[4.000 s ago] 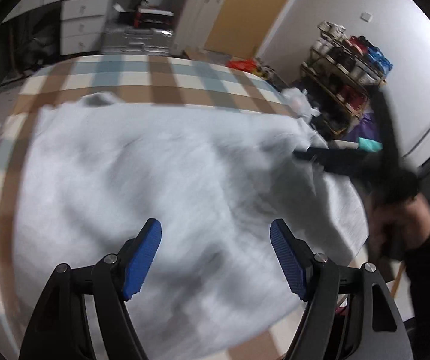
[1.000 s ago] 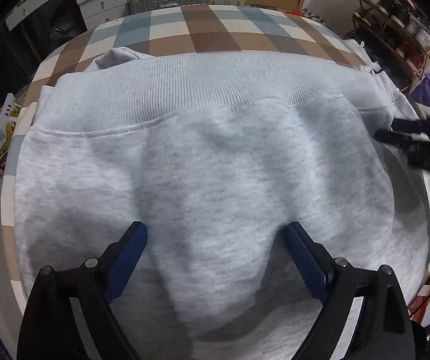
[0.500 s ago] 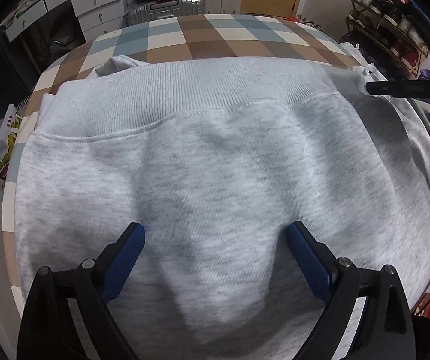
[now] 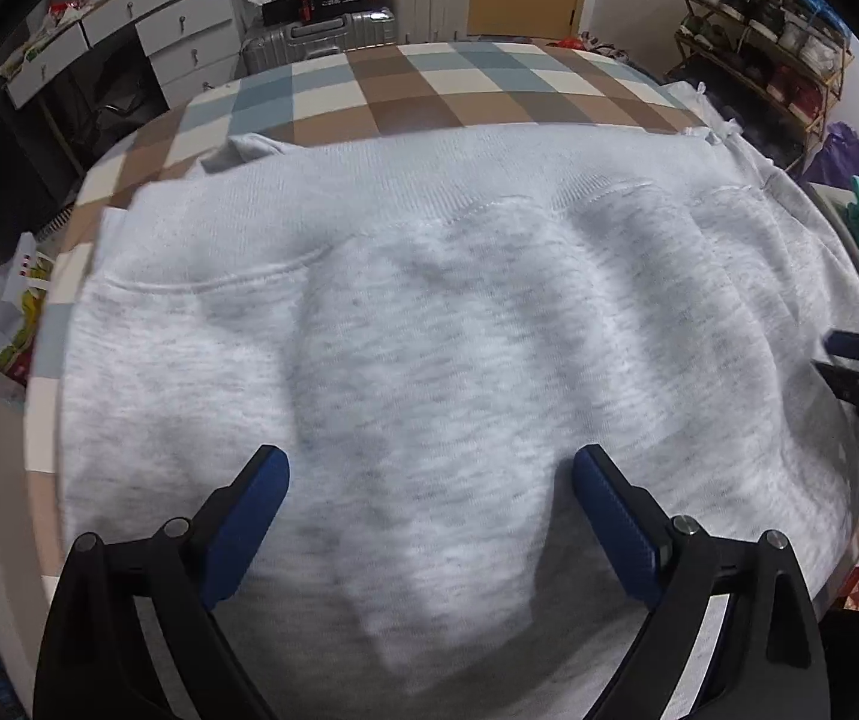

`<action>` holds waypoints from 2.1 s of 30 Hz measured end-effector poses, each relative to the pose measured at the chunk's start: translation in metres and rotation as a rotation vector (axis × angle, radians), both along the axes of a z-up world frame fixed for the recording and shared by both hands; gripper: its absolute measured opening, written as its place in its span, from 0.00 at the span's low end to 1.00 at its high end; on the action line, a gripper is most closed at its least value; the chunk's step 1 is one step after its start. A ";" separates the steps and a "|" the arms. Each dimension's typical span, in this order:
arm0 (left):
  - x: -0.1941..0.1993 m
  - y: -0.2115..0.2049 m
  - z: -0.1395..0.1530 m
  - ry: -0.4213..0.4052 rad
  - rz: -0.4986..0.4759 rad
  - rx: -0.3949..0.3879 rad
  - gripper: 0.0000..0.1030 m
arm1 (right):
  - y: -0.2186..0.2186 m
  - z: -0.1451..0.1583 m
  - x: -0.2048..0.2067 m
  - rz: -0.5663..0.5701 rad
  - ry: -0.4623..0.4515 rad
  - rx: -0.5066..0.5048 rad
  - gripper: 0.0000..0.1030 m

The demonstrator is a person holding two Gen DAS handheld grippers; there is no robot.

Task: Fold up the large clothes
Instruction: 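Smooth the grey sweatshirt flat with both tools open, then grasp the sweatshirt edge with the right gripper and lift it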

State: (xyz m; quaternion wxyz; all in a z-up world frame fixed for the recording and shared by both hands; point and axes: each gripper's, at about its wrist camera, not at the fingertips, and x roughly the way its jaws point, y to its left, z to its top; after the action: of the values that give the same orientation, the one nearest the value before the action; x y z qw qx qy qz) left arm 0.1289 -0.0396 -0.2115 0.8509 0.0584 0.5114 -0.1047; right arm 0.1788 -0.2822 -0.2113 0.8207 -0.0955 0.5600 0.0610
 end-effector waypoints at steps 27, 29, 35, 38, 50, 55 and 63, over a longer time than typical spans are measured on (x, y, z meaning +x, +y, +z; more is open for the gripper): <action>-0.029 -0.068 -0.010 -0.012 -0.073 0.055 1.00 | -0.087 -0.037 -0.080 -0.587 -0.005 0.941 0.74; -0.030 -0.068 -0.010 -0.009 -0.074 0.052 1.00 | -0.082 -0.028 -0.075 -0.567 -0.036 0.847 0.69; -0.032 -0.068 -0.013 -0.012 -0.038 0.049 1.00 | -0.071 0.002 -0.086 -0.474 -0.262 0.789 0.22; -0.033 -0.066 -0.013 -0.011 -0.041 0.044 1.00 | -0.059 0.024 -0.094 -0.344 -0.373 0.797 0.22; -0.031 -0.064 -0.012 -0.003 -0.037 0.007 1.00 | -0.069 -0.019 -0.046 -0.643 -0.159 0.663 0.48; -0.031 -0.070 -0.011 -0.008 -0.033 0.019 0.99 | -0.049 0.007 -0.057 -0.452 -0.355 0.539 0.20; -0.034 -0.099 -0.010 -0.023 -0.049 -0.005 0.99 | -0.033 0.041 -0.049 -0.250 -0.450 0.397 0.18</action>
State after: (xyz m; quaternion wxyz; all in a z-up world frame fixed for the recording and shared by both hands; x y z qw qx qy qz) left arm 0.0944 -0.1386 -0.2215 0.8542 0.0700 0.4995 -0.1259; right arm 0.1293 -0.3147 -0.1702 0.9276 0.1248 0.3491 0.0453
